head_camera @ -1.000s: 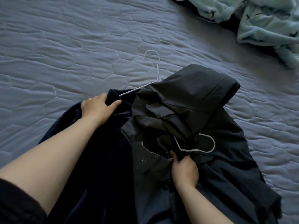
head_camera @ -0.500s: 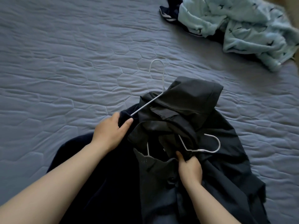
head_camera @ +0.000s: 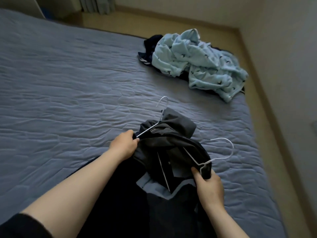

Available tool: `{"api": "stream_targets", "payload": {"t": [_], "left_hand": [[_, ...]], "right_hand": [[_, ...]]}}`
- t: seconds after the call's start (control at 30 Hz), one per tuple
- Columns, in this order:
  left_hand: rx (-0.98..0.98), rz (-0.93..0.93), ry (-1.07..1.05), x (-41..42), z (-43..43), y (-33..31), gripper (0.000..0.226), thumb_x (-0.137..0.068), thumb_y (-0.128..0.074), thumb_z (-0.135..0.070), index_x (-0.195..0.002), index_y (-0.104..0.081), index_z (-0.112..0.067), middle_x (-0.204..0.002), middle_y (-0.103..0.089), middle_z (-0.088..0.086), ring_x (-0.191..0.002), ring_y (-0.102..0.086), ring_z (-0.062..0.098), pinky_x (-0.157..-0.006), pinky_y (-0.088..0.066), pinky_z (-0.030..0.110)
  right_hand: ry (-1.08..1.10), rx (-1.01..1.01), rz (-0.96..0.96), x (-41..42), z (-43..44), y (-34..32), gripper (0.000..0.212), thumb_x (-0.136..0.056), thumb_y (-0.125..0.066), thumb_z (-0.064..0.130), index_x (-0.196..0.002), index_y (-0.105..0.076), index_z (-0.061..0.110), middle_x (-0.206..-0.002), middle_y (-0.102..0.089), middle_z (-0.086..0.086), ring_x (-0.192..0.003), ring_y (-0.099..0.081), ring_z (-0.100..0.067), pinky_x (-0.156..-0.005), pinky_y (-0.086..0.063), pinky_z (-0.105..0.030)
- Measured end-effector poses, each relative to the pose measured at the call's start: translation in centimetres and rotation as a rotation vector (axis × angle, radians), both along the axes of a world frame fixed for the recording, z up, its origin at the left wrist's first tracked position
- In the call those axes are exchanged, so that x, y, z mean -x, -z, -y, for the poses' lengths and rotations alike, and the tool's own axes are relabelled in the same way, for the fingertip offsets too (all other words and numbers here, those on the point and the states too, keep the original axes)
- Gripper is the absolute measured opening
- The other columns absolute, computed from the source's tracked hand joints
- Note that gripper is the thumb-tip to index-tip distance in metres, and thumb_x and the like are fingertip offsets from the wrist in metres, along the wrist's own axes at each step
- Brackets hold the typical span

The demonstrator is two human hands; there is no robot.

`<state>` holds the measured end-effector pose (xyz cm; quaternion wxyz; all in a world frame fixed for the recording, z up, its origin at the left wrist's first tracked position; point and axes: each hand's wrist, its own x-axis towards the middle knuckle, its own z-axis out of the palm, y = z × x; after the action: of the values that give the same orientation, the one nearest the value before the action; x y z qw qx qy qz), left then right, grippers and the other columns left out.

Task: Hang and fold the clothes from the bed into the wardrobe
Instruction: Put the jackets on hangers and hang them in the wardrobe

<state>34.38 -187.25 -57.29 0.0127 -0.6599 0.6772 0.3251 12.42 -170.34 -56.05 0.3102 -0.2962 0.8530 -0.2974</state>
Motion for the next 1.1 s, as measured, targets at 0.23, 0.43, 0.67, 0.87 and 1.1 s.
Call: {"api": "stream_targets", "payload": {"t": [0.23,0.43,0.67,0.87,1.1], "left_hand": [[0.015,-0.168,-0.088,4.5,-5.4,-6.6,0.015,-0.095,-0.049,-0.029,-0.081,-0.051,-0.024,-0.097,-0.067,0.009,-0.096,-0.06,0.029,-0.073,-0.039,0.033],[0.047,-0.223,-0.183,5.2,-8.3,-15.7,0.014,-0.094,-0.052,-0.025,-0.081,-0.056,-0.025,-0.092,-0.065,0.005,-0.096,-0.06,0.027,-0.073,-0.037,0.031],[0.075,-0.273,-0.201,6.0,-11.8,-26.3,0.011,-0.091,-0.056,-0.016,-0.081,-0.06,-0.017,-0.083,-0.062,0.006,-0.084,-0.057,0.022,-0.067,-0.034,0.03],[0.077,-0.355,-0.259,7.4,-15.0,-34.4,0.008,-0.087,-0.058,-0.009,-0.082,-0.064,-0.009,-0.089,-0.066,0.015,-0.086,-0.058,0.024,-0.07,-0.037,0.03],[0.127,-0.462,-0.275,11.6,-20.4,-41.7,0.01,-0.087,-0.059,-0.011,-0.083,-0.068,-0.008,-0.088,-0.068,0.014,-0.089,-0.06,0.026,-0.077,-0.045,0.034]], "right_hand": [[0.079,0.07,-0.013,4.8,-3.8,-6.1,0.018,-0.084,-0.071,0.034,-0.091,-0.07,0.017,-0.084,-0.072,-0.006,-0.088,-0.065,-0.031,-0.07,-0.044,-0.034],[0.048,0.13,0.0,7.5,-4.8,-14.3,0.021,-0.085,-0.07,0.038,-0.088,-0.066,0.018,-0.081,-0.069,-0.003,-0.081,-0.064,-0.029,-0.074,-0.051,-0.042],[0.029,0.257,-0.103,11.8,-7.0,-26.4,0.024,-0.081,-0.075,0.034,-0.074,-0.06,0.017,-0.069,-0.064,0.0,-0.07,-0.061,-0.028,-0.064,-0.047,-0.039],[0.032,0.355,-0.169,16.1,-10.9,-36.5,0.019,-0.079,-0.078,0.032,-0.08,-0.062,0.022,-0.072,-0.065,-0.002,-0.076,-0.064,-0.029,-0.064,-0.046,-0.036],[0.137,0.487,-0.14,20.6,-14.9,-46.1,0.02,-0.081,-0.076,0.027,-0.082,-0.06,0.015,-0.079,-0.062,-0.007,-0.079,-0.059,-0.026,-0.067,-0.039,-0.033]]}}
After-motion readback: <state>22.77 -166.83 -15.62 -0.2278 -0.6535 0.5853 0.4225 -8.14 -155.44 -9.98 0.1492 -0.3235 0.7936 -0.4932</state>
